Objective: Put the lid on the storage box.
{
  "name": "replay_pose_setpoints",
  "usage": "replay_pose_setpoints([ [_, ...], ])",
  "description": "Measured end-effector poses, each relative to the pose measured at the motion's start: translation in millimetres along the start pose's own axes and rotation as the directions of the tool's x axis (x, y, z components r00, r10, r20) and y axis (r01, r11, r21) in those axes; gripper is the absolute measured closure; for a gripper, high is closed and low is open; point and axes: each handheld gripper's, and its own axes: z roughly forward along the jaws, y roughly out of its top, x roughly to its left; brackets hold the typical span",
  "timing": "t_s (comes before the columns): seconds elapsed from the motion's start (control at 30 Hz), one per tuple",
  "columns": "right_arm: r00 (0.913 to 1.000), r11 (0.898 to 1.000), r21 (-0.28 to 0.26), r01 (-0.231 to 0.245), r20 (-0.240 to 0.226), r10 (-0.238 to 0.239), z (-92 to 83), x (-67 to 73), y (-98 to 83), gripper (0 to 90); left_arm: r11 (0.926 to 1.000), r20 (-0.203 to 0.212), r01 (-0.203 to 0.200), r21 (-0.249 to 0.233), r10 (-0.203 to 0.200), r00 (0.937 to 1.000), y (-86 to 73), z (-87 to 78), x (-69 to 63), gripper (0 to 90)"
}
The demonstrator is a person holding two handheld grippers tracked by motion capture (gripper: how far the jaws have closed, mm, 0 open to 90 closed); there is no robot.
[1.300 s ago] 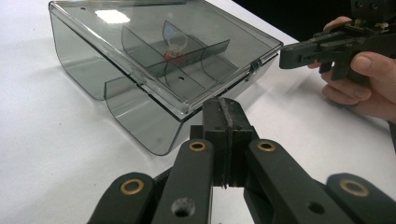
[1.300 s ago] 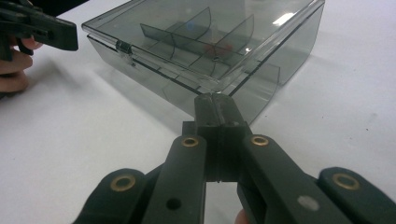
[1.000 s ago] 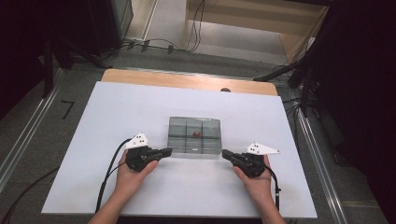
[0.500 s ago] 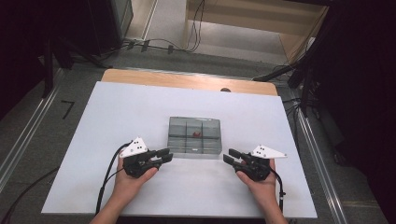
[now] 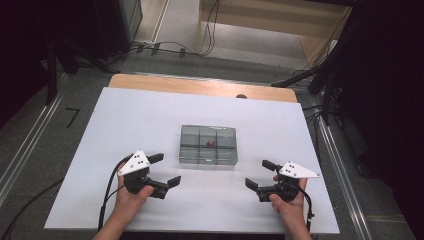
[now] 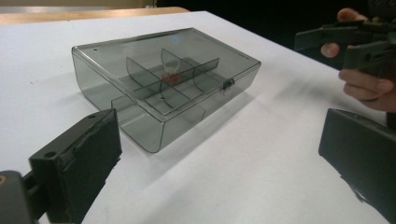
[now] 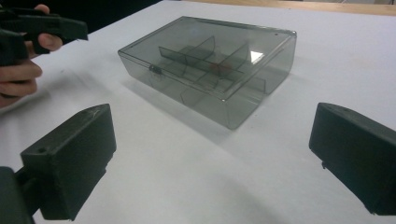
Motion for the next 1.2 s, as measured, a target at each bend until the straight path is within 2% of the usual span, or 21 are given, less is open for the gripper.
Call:
replay_pose_setpoints([
  [0.33, 0.9991, 1.0, -0.013, -0.004, 0.042, 0.005, -12.1, -9.6, -4.9, 0.0, 1.0, -0.041, 0.006, -0.001, -0.006, 0.9991, -8.1, -28.5, 7.1, 0.0],
  [0.43, 0.998, 1.0, 0.007, 0.01, 0.062, -0.011, -12.6, -12.3, -7.6, 0.0, 1.0, -0.055, 0.004, 0.004, -0.003, 0.9985, -12.1, -35.3, 9.4, 0.0],
  [0.67, 0.9974, 1.0, 0.021, 0.016, 0.07, -0.017, -23.8, -17.8, -17.5, 0.0, 1.0, -0.078, 0.006, 0.004, -0.006, 0.997, -17.0, -48.0, 18.6, 0.0],
  [0.87, 0.9917, 0.999, 0.043, 0.025, 0.125, -0.03, -36.0, -25.4, -24.4, 0.0, 0.9993, -0.114, 0.001, 0.038, 0.004, 0.9935, -24.5, -59.0, 25.6, 0.0],
  [1.0, 0.9901, 0.999, 0.035, -0.003, 0.14, -0.002, -42.7, -35.8, -27.5, 0.0, 0.9994, -0.13, 0.011, 0.033, -0.007, 0.9915, -27.5, -68.1, 31.0, 0.0],
  [1.2, 0.9864, 0.999, 0.035, -0.009, 0.165, 0.003, -49.6, -44.5, -29.9, 0.0, 0.999, -0.145, 0.04, 0.018, -0.037, 0.9887, -31.6, -79.4, 42.8, 0.0],
])
